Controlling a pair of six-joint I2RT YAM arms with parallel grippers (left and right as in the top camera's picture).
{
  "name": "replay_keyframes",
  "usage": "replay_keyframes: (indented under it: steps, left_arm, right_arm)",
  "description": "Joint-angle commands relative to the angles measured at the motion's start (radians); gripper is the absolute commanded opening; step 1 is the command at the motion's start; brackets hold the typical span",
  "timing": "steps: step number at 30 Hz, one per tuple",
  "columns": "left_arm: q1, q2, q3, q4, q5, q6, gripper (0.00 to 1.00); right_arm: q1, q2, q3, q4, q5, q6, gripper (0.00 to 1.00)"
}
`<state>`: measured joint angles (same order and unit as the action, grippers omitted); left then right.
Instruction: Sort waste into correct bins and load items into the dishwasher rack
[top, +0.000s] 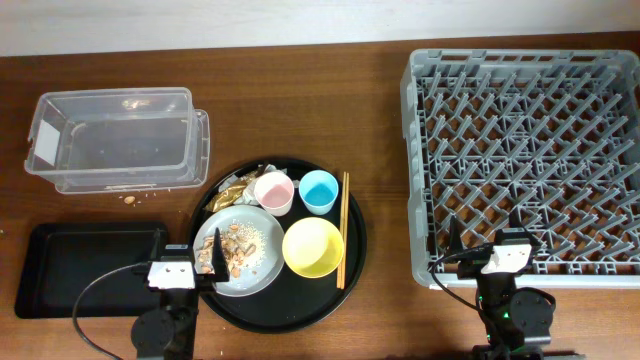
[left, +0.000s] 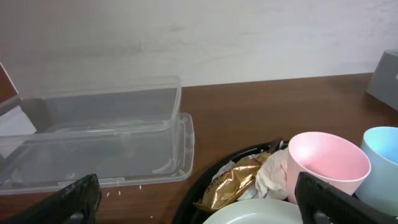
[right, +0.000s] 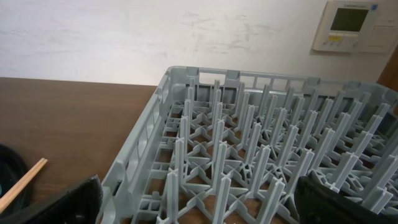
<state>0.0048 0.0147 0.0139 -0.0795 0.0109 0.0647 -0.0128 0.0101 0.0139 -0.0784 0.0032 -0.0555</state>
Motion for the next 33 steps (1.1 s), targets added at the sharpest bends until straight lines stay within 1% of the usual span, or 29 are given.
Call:
replay_keyframes:
  steps: [1, 7, 10, 13, 14, 16, 19, 21, 22, 23, 25, 28, 30, 31, 32, 33]
  left_arm:
    - [-0.002, -0.010, -0.005, -0.004, -0.010, 0.019, 0.99]
    - [-0.002, -0.010, -0.005, -0.004, -0.002, 0.019, 0.99]
    - [-0.002, -0.010, -0.005, 0.017, 0.135, -0.011, 0.99]
    - [-0.002, -0.010, -0.005, 0.017, 0.180, -0.012, 0.99]
    - [-0.002, -0.010, -0.005, 0.019, 0.239, -0.012, 0.99]
    - [-0.002, -0.010, -0.004, 0.037, 0.425, -0.049, 0.99]
    - [-0.002, -0.010, -0.004, 0.155, 0.874, -0.072, 0.99]
    - [-0.002, -0.010, -0.004, 0.242, 0.986, -0.072, 0.99]
    - [-0.002, -0.010, -0.004, 0.298, 1.013, -0.073, 0.99]
    - [-0.002, -0.010, -0.004, 0.350, 1.023, -0.084, 0.99]
    - [-0.002, -0.010, -0.002, 0.451, 1.021, -0.169, 0.99]
    - [-0.002, -0.008, 0.022, 0.460, 0.998, -0.208, 0.99]
    - [-0.001, 0.008, 0.084, 0.327, 0.877, -0.232, 0.99]
    - [-0.001, 0.033, 0.145, 0.213, 0.795, -0.223, 0.99]
    - [-0.001, 0.098, 0.250, 0.061, 0.730, -0.140, 0.99]
    - [-0.001, 0.142, 0.307, -0.009, 0.705, -0.094, 0.99]
  right_arm:
    - [-0.007, -0.006, -0.008, -0.003, 0.006, 0.008, 0.99]
    - [-0.007, -0.006, -0.008, -0.003, 0.006, 0.008, 0.99]
    - [-0.007, -0.006, -0.008, -0.003, 0.006, 0.008, 0.98]
    - [-0.007, -0.006, -0.008, -0.003, 0.006, 0.008, 0.99]
    - [-0.007, -0.006, -0.008, -0.003, 0.006, 0.008, 0.99]
    - [-0.007, -0.006, -0.008, -0.003, 0.006, 0.008, 0.99]
    - [-0.007, -0.006, -0.008, -0.003, 0.006, 0.008, 0.99]
    - [-0.007, -0.006, -0.008, -0.003, 0.006, 0.008, 0.99]
    - [-0.007, -0.006, -0.008, -0.003, 0.006, 0.008, 0.99]
    - [-0.007, -0.006, -0.008, -0.003, 0.006, 0.008, 0.99]
    - [-0.007, -0.006, -0.008, -0.003, 0.006, 0.008, 0.99]
    - [-0.007, -0.006, -0.008, -0.003, 0.006, 0.008, 0.99]
    - [-0.007, -0.006, -0.008, -0.003, 0.006, 0.008, 0.99]
    - [-0.007, -0.006, -0.008, -0.003, 0.006, 0.008, 0.99]
    - [-0.007, -0.006, -0.008, -0.003, 0.006, 0.008, 0.99]
    - [-0.007, -0.006, -0.008, -0.003, 0.006, 0.008, 0.98]
